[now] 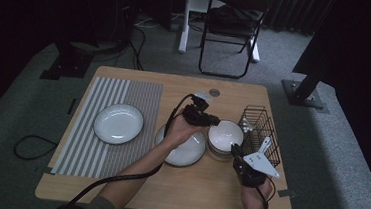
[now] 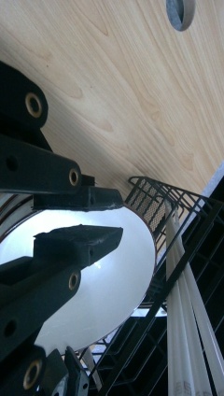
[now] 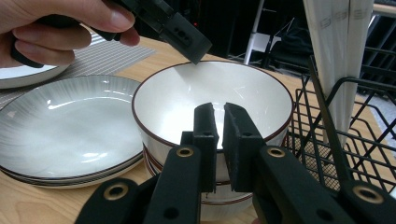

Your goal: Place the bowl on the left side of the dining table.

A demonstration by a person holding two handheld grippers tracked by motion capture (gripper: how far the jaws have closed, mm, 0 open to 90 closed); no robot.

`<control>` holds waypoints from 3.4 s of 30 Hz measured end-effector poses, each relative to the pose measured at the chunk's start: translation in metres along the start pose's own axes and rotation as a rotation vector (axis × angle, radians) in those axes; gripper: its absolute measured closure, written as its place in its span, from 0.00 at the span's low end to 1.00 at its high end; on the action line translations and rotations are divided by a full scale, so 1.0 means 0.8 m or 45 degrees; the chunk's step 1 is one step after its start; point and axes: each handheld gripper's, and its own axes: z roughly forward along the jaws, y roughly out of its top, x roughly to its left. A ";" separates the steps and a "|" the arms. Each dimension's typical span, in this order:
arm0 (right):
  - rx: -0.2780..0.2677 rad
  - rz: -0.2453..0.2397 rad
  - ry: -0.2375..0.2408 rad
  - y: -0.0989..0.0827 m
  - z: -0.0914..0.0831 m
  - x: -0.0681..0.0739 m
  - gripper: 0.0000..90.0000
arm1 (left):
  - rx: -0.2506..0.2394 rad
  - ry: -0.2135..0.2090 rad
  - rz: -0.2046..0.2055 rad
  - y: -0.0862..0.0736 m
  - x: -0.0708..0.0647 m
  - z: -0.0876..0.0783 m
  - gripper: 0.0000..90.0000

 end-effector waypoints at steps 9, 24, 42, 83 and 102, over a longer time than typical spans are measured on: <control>-0.031 -0.008 -0.022 -0.004 -0.002 0.001 0.93 | -0.020 -0.002 -0.002 -0.001 0.000 -0.001 0.82; -0.034 -0.028 -0.047 -0.005 -0.012 -0.006 0.93 | 0.031 0.003 -0.038 -0.008 0.006 0.013 0.78; 0.027 0.016 -0.018 -0.020 0.009 -0.006 0.96 | 0.050 0.020 -0.030 -0.011 0.004 0.016 0.77; -0.031 -0.041 0.150 -0.017 -0.026 0.006 0.88 | -0.066 -0.005 -0.225 -0.010 0.017 0.007 0.93; 0.062 -0.054 0.179 -0.034 -0.005 0.023 0.88 | -0.172 -0.021 -0.321 -0.031 0.049 -0.047 0.93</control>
